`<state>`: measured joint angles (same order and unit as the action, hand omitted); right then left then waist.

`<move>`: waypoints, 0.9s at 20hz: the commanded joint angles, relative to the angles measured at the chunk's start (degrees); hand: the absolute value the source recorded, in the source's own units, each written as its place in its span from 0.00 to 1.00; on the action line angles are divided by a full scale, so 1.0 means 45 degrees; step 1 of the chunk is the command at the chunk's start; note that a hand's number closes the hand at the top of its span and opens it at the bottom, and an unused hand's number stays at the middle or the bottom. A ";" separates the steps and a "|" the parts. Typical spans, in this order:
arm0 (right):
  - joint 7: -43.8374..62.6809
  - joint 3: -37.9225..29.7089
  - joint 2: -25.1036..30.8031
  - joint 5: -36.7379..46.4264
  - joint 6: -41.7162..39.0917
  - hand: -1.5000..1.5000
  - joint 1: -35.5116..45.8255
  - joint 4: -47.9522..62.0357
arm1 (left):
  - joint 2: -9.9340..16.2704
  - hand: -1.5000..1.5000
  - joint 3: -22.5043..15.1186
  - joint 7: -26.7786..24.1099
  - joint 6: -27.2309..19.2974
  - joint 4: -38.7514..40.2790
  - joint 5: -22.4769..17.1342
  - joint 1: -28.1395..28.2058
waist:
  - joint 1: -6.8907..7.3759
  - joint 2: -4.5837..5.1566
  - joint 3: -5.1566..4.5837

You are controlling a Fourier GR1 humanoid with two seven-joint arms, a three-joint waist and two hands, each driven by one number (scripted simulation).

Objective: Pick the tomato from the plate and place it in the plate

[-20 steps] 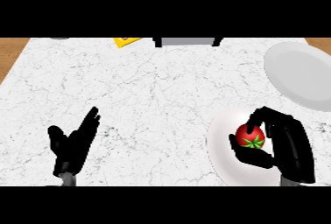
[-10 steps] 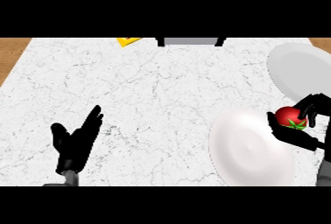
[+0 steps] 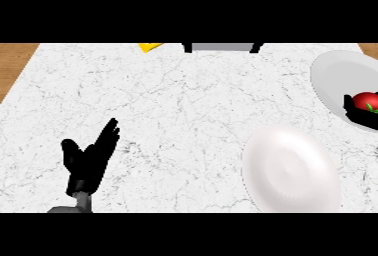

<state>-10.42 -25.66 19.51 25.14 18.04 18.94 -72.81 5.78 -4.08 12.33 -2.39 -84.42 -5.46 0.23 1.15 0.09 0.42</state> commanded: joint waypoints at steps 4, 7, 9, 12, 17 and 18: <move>-0.2739 -0.1639 0.2166 -0.0708 0.0618 1.00 0.3147 0.6200 | -0.0157 0.50 -0.0119 0.0621 0.0040 0.0324 -0.0008 -0.0297 | 0.0228 0.0156 -0.0050; -0.3983 -0.2103 0.2836 -0.0798 0.0805 1.00 0.3569 0.8171 | -0.0310 0.50 -0.0339 -0.0241 0.0342 0.0441 0.0006 0.0252 | 0.0400 0.0242 -0.0035; -0.4197 -0.2224 0.3542 -0.0847 0.0499 1.00 0.4375 0.9166 | -0.0178 0.50 -0.0122 0.0345 0.0171 0.0561 0.0036 -0.0510 | 0.0406 0.0266 -0.0030; -0.4865 -0.2460 0.4017 -0.0817 0.0627 1.00 0.4641 1.0265 | -0.0277 0.50 -0.0378 0.0355 0.0281 0.0569 0.0137 -0.0636 | 0.0572 0.0374 -0.0005; -0.2962 -0.0876 0.4999 0.1160 -0.0210 0.00 0.4027 1.2083 | -0.0355 0.50 -0.0397 0.0323 0.0265 0.0352 0.0099 -0.0646 | 0.0861 0.0541 -0.0010; -0.2194 -0.0564 0.5049 0.1386 -0.0659 0.00 0.4846 1.2377 | -0.0220 0.50 -0.0343 0.0411 0.0375 0.0482 0.0096 -0.0835 | 0.1014 0.0530 -0.0025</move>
<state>-24.94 -32.10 39.19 26.91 18.70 38.36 -22.71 4.79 -5.37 12.46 -1.21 -83.94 -4.86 -2.59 4.67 1.85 0.57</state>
